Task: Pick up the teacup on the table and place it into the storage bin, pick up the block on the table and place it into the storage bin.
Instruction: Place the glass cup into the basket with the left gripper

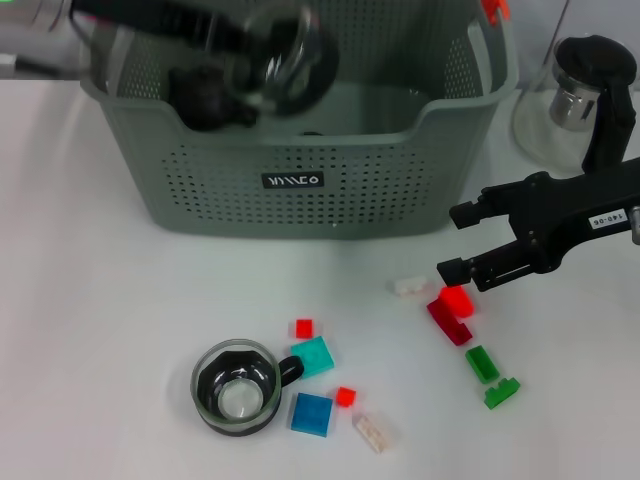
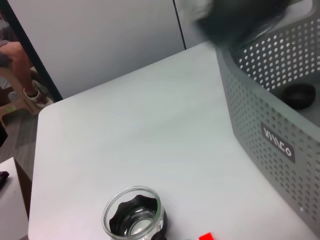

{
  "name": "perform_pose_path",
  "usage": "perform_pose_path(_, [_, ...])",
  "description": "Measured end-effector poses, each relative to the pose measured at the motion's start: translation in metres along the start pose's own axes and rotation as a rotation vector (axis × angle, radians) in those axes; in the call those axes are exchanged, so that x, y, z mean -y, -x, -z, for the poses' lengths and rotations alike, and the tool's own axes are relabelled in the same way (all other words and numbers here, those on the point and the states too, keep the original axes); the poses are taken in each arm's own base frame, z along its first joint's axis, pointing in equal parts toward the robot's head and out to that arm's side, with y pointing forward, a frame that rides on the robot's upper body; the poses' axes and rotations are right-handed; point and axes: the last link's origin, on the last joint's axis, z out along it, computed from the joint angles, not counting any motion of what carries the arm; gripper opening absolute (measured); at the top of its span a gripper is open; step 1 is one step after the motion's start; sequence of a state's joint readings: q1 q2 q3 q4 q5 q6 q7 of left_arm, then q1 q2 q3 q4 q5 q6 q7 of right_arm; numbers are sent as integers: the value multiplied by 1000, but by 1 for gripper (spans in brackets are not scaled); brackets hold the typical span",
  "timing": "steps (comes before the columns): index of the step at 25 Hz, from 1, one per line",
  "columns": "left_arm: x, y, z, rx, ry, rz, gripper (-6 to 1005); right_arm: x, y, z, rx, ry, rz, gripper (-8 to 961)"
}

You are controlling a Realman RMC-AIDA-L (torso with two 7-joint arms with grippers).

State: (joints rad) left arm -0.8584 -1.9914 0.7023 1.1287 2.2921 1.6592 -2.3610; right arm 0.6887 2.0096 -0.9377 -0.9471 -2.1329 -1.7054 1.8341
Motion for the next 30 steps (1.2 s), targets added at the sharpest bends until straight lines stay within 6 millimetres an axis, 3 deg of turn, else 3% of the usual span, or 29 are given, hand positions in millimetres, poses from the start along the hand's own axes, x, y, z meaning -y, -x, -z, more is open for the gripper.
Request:
perform_pose_path(6, [18, -35, -25, -26, -158, -51, 51, 0, -2, 0, 2, 3, -8, 945])
perform_pose_path(11, [30, -47, -53, 28, -330, -122, 51, -1, -4, -1, 2, 10, -17, 945])
perform_pose_path(12, [32, -48, -64, 55, -376, -151, 51, -1, -5, -1, 2, 11, -19, 945])
perform_pose_path(22, [33, -42, -105, 99, -479, -223, 51, -1, -6, -5, 1, 18, -28, 946])
perform_pose_path(30, [31, -39, -115, 95, -493, -241, 46, -2, -4, -8, -11, 30, -17, 945])
